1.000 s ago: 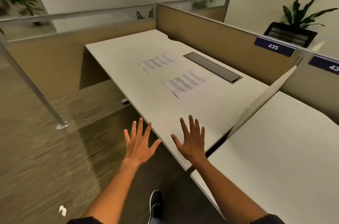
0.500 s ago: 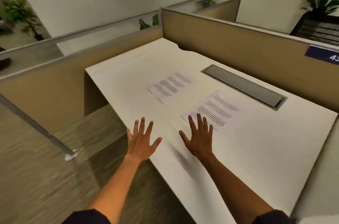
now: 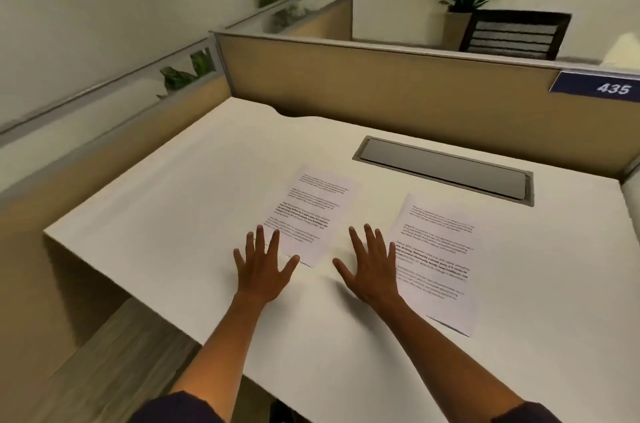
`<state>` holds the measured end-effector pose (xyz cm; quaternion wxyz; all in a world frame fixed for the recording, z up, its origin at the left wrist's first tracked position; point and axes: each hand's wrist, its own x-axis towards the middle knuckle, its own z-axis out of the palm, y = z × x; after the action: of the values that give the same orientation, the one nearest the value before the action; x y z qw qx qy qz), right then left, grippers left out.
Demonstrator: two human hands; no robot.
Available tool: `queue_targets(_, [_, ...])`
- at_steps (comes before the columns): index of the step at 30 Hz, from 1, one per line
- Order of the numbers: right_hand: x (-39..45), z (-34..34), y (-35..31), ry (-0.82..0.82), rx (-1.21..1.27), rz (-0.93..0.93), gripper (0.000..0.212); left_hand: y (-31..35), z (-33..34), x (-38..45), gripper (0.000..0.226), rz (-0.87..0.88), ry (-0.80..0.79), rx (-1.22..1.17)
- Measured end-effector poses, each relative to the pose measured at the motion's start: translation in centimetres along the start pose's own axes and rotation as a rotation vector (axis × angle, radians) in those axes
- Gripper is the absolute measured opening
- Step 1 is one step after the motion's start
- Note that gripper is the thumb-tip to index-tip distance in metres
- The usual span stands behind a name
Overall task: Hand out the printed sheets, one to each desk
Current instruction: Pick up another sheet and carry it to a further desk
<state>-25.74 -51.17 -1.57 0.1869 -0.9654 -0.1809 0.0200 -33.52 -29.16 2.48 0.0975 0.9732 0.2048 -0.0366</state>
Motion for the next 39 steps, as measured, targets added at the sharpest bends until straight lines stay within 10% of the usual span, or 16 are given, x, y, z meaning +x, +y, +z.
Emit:
queue_targets(15, [6.9, 5.0, -9.3, 0.009, 0.082, 0.405, 0.086, -5.6, -0.8, 15.8, 0.084, 0.217, -0.285, -0.103])
queue_targets(21, [8.1, 5.2, -10.3, 0.036, 0.16, 0.444, 0.089, -4.3, 0.1, 16.5, 0.084, 0.219, -0.113, -0.119])
queue_targets(33, [8.2, 4.9, -11.1, -0.024, 0.196, 0.462, 0.087, -5.6, -1.6, 18.4, 0.068, -0.031, -0.015, -0.688])
queue_targets(39, [7.8, 4.1, -11.3, -0.037, 0.301, 0.495, 0.081, -6.1, -3.3, 20.6, 0.041, -0.12, -0.207, -0.858])
